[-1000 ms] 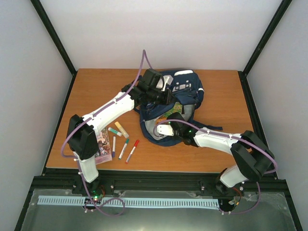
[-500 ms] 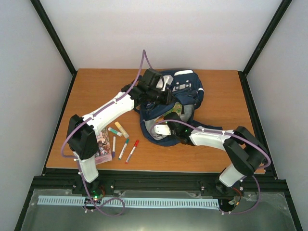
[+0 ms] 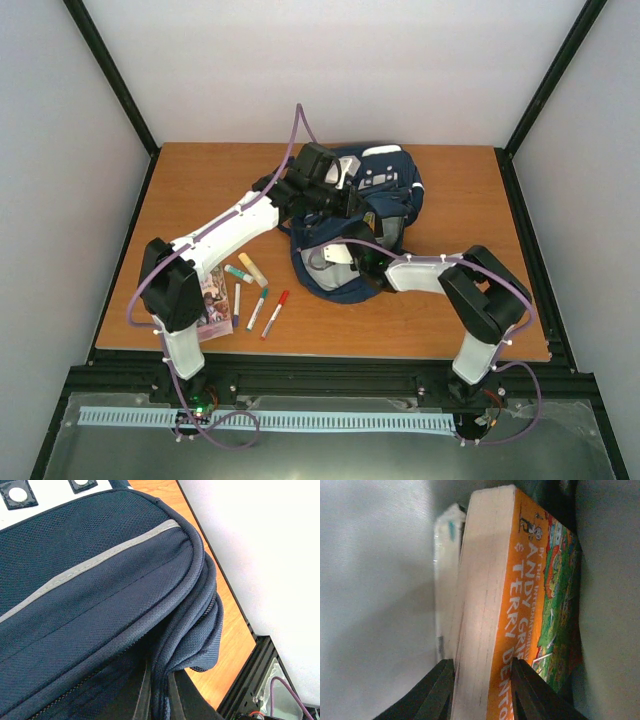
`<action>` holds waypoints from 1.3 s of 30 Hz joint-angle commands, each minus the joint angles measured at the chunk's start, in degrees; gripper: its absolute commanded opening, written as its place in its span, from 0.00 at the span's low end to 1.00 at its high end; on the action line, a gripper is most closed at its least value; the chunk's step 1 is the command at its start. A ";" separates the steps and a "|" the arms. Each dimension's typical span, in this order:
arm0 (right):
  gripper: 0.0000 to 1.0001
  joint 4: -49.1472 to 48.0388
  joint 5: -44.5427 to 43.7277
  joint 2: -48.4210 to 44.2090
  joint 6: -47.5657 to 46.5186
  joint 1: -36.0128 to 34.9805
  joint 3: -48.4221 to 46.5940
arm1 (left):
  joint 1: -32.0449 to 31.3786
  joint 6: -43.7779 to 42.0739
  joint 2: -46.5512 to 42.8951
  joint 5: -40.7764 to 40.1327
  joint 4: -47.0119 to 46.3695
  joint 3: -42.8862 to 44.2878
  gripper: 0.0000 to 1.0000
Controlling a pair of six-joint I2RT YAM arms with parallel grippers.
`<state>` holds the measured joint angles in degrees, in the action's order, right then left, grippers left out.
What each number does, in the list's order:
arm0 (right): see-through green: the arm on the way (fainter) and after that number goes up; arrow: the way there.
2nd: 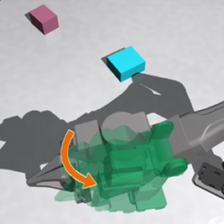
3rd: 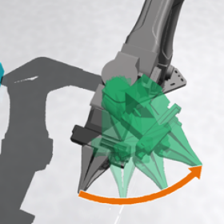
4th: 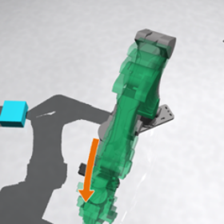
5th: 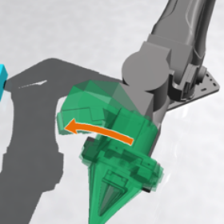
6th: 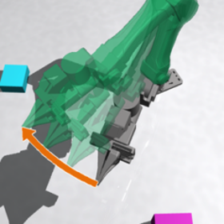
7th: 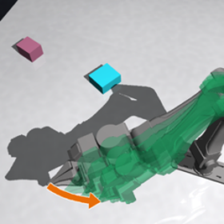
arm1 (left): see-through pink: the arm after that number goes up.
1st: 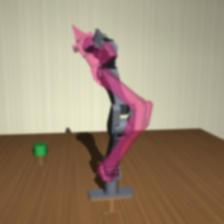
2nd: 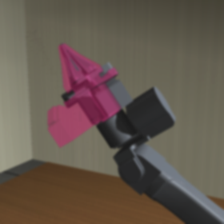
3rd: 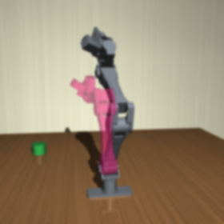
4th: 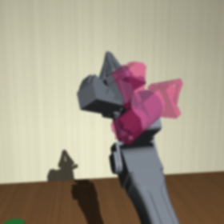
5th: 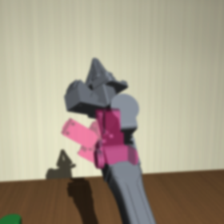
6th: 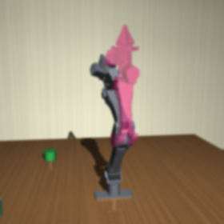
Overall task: Pack the student bag
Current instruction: Place the book in the student bag.
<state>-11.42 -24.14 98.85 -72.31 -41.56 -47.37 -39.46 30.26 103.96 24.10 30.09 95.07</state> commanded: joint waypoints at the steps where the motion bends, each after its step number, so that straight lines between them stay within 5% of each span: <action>1: 0.32 -8.22 -3.45 2.95 -3.56 1.75 -2.37 | 0.54 2.53 -1.64 3.06 -5.36 1.56 0.01; 12: 0.43 3.94 0.18 -3.31 4.96 1.95 -1.99 | 0.53 2.35 -1.06 2.87 -5.19 1.61 0.02; 24: 0.53 31.46 8.65 -35.27 24.27 2.44 8.64 | 0.53 2.35 1.41 2.96 -3.92 2.62 0.06; 29: 0.56 39.16 16.69 -47.51 34.81 7.74 4.11 | 0.33 0.59 2.89 0.13 -1.83 3.21 0.07; 34: 0.58 41.39 27.28 -50.29 45.93 16.62 -1.87 | -0.56 2.36 5.09 -0.54 1.18 2.42 0.09; 39: 0.58 36.91 42.63 -52.06 51.60 24.28 4.74 | -1.50 4.62 4.85 -0.70 -0.72 -3.18 0.12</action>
<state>26.22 4.10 47.57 -28.71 -21.82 -47.64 -40.73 31.66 108.09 25.98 30.28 94.80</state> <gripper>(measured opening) 0.583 0.113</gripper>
